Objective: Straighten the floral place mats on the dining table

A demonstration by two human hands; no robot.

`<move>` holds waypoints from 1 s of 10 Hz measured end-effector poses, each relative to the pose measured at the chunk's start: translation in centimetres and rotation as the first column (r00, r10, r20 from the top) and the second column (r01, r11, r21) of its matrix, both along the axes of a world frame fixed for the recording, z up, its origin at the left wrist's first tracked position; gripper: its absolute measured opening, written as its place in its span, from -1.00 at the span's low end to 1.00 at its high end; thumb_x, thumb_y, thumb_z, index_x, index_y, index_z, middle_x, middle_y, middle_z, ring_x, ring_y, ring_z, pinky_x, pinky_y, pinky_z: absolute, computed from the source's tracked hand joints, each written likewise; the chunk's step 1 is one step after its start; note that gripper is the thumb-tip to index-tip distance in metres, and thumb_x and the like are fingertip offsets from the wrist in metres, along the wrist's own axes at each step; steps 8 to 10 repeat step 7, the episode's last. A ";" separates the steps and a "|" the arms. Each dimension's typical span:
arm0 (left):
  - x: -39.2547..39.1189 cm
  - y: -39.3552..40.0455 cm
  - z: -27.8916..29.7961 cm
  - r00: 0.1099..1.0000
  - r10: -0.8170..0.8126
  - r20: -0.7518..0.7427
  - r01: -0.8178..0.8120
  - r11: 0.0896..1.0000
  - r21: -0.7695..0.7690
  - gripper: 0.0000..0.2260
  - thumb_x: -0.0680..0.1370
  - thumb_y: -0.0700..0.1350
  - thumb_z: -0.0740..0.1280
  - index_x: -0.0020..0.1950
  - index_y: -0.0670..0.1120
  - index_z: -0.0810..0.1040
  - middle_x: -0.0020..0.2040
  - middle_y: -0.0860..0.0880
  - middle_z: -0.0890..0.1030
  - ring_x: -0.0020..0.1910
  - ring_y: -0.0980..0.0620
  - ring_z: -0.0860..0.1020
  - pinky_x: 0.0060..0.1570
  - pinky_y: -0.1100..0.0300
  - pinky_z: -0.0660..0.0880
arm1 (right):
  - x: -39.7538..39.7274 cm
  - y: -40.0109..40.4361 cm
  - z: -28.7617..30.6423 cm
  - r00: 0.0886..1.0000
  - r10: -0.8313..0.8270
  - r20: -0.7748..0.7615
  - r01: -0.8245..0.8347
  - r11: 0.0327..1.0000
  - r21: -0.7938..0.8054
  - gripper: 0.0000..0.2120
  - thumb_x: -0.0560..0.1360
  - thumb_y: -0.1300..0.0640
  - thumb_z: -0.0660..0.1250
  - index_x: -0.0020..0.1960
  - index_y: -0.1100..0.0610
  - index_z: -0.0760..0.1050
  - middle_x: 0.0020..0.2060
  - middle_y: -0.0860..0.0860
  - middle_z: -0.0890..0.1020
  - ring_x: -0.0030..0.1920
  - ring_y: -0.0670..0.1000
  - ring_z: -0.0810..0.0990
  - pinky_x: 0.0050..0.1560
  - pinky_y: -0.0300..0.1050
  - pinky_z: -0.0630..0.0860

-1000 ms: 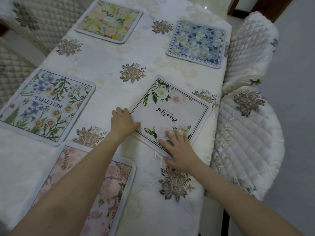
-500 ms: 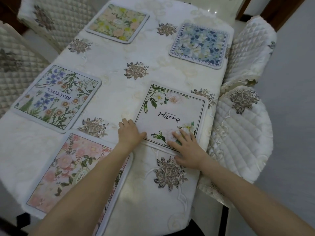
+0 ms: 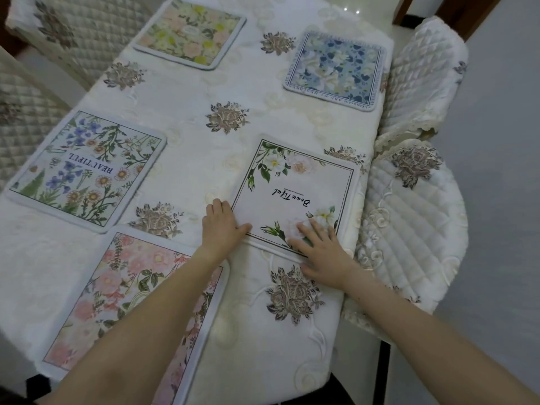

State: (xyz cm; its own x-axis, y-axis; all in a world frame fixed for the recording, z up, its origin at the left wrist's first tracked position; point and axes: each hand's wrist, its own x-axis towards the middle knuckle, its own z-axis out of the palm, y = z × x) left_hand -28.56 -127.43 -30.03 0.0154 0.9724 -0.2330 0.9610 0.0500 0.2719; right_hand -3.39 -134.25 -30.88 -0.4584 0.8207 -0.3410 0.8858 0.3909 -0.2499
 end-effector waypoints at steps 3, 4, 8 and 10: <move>0.3 -0.6 0.0 0.959 -0.265 -0.098 0.271 0.961 0.060 -0.60 0.51 -0.06 0.22 0.25 -0.27 0.33 0.27 -0.25 0.39 0.24 -0.20 0.36 0.11 -0.03 0.39 | -1.4 -0.8 0.0 0.974 -0.212 -0.081 0.218 0.973 0.075 -0.57 0.54 0.01 0.15 0.40 0.01 0.28 0.48 0.04 0.24 0.52 0.18 0.04 0.47 0.28 0.01; 0.2 -0.4 0.2 0.948 -0.291 -0.129 0.298 0.954 0.036 -0.60 0.51 -0.07 0.19 0.25 -0.28 0.32 0.27 -0.25 0.39 0.23 -0.20 0.36 0.10 -0.03 0.39 | -1.9 -0.9 0.1 0.963 -0.253 -0.090 0.259 0.964 0.066 -0.58 0.54 0.05 0.16 0.38 0.02 0.30 0.47 0.05 0.25 0.52 0.20 0.05 0.48 0.30 -0.01; -0.7 0.2 2.5 0.919 -0.391 -0.046 0.393 0.919 0.039 -0.49 0.54 0.10 0.20 0.40 -0.15 0.25 0.35 -0.19 0.40 0.31 -0.19 0.35 0.27 -0.06 0.33 | -3.1 0.8 3.4 0.855 -0.457 -0.245 0.478 0.877 0.034 -0.57 0.54 0.01 0.17 0.39 0.07 0.31 0.38 0.06 0.40 0.41 0.14 0.29 0.42 0.13 0.25; -0.7 0.2 2.5 0.919 -0.391 -0.046 0.393 0.919 0.039 -0.49 0.54 0.10 0.20 0.40 -0.15 0.25 0.35 -0.19 0.40 0.31 -0.19 0.35 0.27 -0.06 0.33 | -3.1 0.8 3.4 0.855 -0.457 -0.245 0.478 0.877 0.034 -0.57 0.54 0.01 0.17 0.39 0.07 0.31 0.38 0.06 0.40 0.41 0.14 0.29 0.42 0.13 0.25</move>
